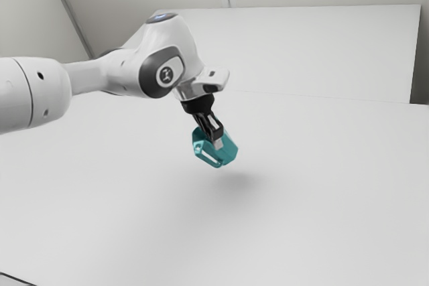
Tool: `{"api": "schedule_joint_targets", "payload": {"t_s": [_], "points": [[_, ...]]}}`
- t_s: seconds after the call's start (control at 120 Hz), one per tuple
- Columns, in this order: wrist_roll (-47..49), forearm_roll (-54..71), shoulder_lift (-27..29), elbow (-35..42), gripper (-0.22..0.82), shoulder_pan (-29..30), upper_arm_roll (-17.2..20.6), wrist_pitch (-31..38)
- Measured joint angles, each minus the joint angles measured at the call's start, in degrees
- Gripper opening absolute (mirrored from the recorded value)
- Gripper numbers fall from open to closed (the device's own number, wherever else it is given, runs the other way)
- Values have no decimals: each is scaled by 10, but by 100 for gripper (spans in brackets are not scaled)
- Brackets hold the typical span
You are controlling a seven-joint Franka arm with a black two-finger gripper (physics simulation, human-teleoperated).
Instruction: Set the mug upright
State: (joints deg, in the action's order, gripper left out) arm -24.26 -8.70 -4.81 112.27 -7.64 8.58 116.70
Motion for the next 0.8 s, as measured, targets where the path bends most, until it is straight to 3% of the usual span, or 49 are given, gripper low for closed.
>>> {"api": "schedule_joint_targets", "payload": {"t_s": [0.575, 0.8], "points": [[102, 158, 68, 97, -18, 61, -2, -16], [140, 183, 77, 138, -18, 53, -2, -2]]}}
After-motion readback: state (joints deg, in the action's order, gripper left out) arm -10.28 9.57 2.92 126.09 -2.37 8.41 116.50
